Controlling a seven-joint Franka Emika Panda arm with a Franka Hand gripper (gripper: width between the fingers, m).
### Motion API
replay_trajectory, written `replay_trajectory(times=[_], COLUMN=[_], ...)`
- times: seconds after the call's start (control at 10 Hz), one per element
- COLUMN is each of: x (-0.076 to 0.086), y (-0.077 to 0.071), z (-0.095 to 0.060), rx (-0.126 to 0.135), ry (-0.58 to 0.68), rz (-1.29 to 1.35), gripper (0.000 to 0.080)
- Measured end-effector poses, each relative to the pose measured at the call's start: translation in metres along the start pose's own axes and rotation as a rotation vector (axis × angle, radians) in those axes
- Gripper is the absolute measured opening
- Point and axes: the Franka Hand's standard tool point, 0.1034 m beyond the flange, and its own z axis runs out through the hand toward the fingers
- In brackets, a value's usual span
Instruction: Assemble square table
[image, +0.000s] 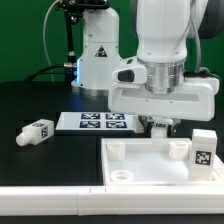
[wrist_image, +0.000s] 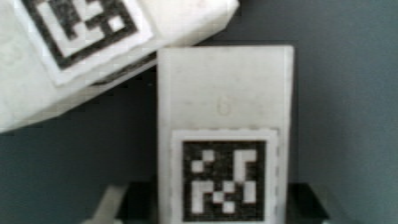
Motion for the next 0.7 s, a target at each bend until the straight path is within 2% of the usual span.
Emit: replay_trajectory(times=[0.1,0.2,0.3,0.4,0.5,0.6,0.7], x=[-0.001,-0.001,-0.003,-0.002,-0.004,-0.006,-0.008], y=[-0.004,-0.015,-0.024,-0.027,-0.030,-0.032,-0.030], z=[-0.002,-0.010,-0.023,-0.038,-0.051,-0.057,-0.056], rx=[-0.001,0.002,0.014,0.026,0.026,-0.004,-0.038], ry=[-0.005,-0.011,-0.032,-0.040,-0.034,-0.014,0.005], rz=[0.003,0.001,0.016,0.004,-0.048,-0.177,-0.285], gripper=[0.0282,0.0282,0.0282,0.0282,0.0282,0.0282,0.0284])
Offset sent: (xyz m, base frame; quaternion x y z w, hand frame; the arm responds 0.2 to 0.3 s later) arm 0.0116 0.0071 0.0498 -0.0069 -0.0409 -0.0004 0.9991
